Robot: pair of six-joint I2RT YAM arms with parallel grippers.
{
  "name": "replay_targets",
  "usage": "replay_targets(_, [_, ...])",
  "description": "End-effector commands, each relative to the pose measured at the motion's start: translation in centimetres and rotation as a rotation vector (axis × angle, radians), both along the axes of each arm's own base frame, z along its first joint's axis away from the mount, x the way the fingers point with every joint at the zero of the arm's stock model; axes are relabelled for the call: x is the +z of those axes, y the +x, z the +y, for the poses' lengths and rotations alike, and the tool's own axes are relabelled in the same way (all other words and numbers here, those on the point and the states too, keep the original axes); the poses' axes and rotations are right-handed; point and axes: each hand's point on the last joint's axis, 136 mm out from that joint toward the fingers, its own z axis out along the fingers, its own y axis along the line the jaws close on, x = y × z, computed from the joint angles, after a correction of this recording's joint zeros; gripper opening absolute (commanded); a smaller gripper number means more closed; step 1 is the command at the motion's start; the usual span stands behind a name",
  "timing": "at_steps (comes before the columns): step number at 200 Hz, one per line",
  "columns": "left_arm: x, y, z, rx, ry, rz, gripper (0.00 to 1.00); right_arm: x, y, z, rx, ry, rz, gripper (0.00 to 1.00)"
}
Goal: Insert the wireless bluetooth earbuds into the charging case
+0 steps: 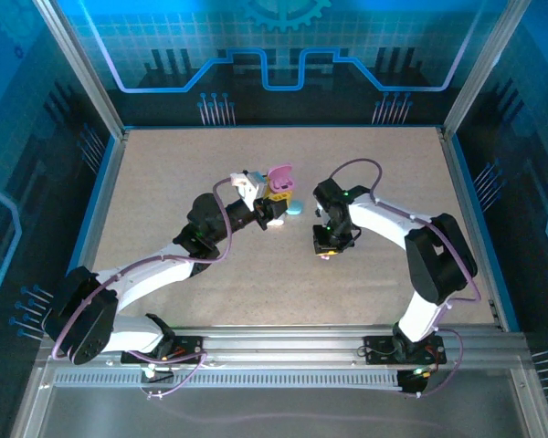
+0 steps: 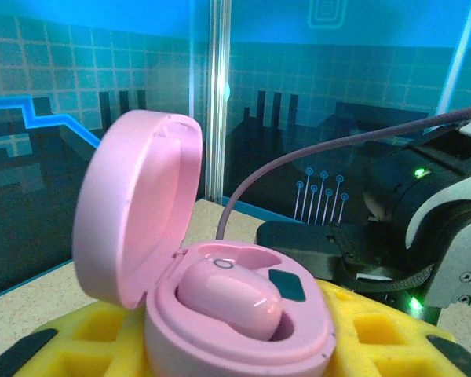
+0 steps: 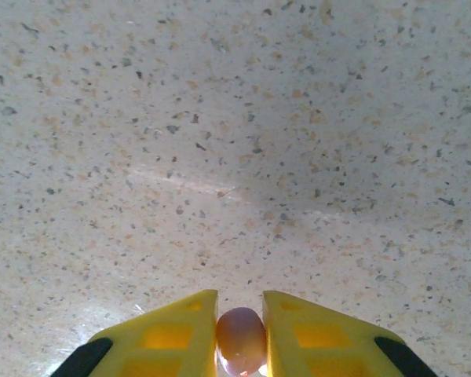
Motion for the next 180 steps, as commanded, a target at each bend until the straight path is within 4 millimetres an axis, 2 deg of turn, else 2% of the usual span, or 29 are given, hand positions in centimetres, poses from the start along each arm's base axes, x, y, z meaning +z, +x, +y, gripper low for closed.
replay_targets(1, [0.7, -0.3, 0.5, 0.018, 0.0, -0.031, 0.31, 1.6, 0.3, 0.6, -0.007, 0.049, -0.018, 0.22])
replay_targets(61, [0.6, -0.2, 0.4, 0.017, 0.005, -0.031, 0.31, 3.4, 0.8, 0.7, -0.027, 0.103, -0.059, 0.22])
replay_targets(107, [0.4, -0.3, 0.3, 0.011, 0.012, -0.034, 0.31, 6.0, 1.4, 0.0, -0.061, 0.154, -0.123, 0.22])
replay_targets(136, [0.2, -0.5, 0.0, -0.008, 0.024, -0.041, 0.31, 9.1, 2.0, -0.3, -0.101, 0.254, -0.183, 0.21])
replay_targets(180, [-0.6, -1.0, -1.0, -0.08, 0.045, -0.032, 0.31, 15.9, 2.7, -0.6, -0.135, 0.483, -0.298, 0.21])
